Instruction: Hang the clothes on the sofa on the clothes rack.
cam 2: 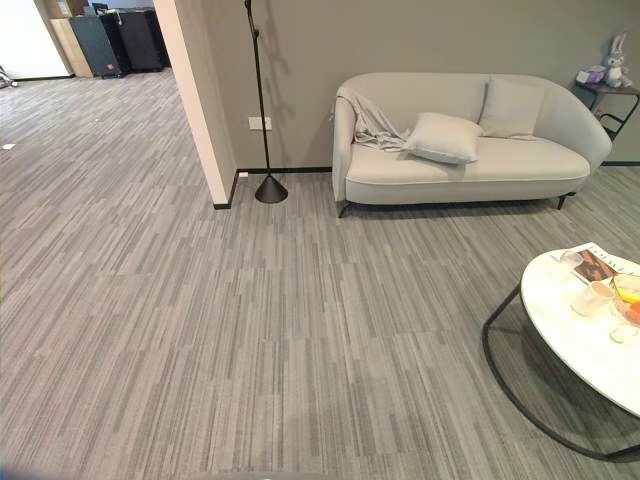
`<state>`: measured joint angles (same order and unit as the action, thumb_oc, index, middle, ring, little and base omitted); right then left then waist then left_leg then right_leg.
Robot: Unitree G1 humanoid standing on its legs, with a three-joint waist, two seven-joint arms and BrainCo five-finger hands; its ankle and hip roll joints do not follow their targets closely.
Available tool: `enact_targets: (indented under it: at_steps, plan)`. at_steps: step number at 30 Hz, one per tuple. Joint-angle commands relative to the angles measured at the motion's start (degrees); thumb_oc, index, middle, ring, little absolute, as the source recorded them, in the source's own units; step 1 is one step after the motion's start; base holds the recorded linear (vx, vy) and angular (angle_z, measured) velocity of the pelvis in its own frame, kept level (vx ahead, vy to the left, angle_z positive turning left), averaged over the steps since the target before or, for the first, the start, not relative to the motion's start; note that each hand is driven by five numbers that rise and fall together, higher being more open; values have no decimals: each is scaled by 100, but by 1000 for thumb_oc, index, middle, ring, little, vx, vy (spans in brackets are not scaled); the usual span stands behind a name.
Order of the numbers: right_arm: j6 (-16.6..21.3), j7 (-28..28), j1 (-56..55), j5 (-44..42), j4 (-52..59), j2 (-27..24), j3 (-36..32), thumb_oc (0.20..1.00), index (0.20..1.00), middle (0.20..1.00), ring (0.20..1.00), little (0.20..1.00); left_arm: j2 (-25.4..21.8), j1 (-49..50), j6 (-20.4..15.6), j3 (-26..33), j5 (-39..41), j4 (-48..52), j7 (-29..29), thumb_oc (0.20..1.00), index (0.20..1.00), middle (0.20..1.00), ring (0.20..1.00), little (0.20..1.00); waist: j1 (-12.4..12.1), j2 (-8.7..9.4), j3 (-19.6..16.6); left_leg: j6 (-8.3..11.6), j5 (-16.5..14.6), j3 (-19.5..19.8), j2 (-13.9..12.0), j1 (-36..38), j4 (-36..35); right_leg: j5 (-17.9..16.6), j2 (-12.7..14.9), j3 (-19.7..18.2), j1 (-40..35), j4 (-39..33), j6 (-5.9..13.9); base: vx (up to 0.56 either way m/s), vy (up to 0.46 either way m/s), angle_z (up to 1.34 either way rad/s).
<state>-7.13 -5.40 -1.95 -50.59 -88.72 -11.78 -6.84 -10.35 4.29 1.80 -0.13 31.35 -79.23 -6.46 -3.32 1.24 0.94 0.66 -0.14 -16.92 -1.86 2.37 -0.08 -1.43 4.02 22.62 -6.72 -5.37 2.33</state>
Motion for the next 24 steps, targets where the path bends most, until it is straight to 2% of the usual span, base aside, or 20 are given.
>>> enact_targets:
  at_steps: [1, 2, 3, 8, 24]
  plan:
    - [46, -96, 526, 336, -269, 165, 147, 1000, 1000, 1000, 1000, 1000, 347, -407, -108, -330, -255, -200, -27, 1000, 1000, 1000, 1000, 1000, -25, -65, 182, 402, 336, -121, -346, 163, -211, -23, 174, 164, 88, 37, 369, 0, 0, 0]
    - [62, -120, 521, 408, -242, 179, 217, 1000, 1000, 1000, 1000, 1000, 333, -430, -138, -406, -397, -178, -12, 1000, 1000, 1000, 1000, 1000, -15, -61, 180, 403, 331, -129, -347, 166, -210, -24, 172, 163, 88, 37, 367, -4, -15, -9]
    - [161, -201, 565, 934, -45, 205, 658, 1000, 1000, 1000, 1000, 1000, 317, -552, -277, -1005, -1479, -225, 48, 1000, 1000, 1000, 1000, 1000, 47, -72, 181, 401, 313, -167, -349, 185, -201, -36, 168, 121, 109, 37, 359, -1, -8, -11]
    - [199, -332, 572, 1574, 204, 196, 1216, 1000, 1000, 1000, 1000, 1000, 384, -644, -280, -1526, -2203, -370, -94, 1000, 1000, 1000, 1000, 1000, 160, -93, 164, 387, 261, -245, -361, 228, -198, -43, 163, 36, 142, 37, 348, -1, 6, -11]
    - [204, -394, 545, 1937, 264, 200, 1397, 1000, 1000, 1000, 1000, 1000, 320, -669, -238, -1538, -2588, -527, -26, 1000, 1000, 1000, 1000, 1000, 196, -91, 128, 371, 179, -308, -355, 361, -223, -15, 138, -46, 81, 37, 327, 6, 1, -5]
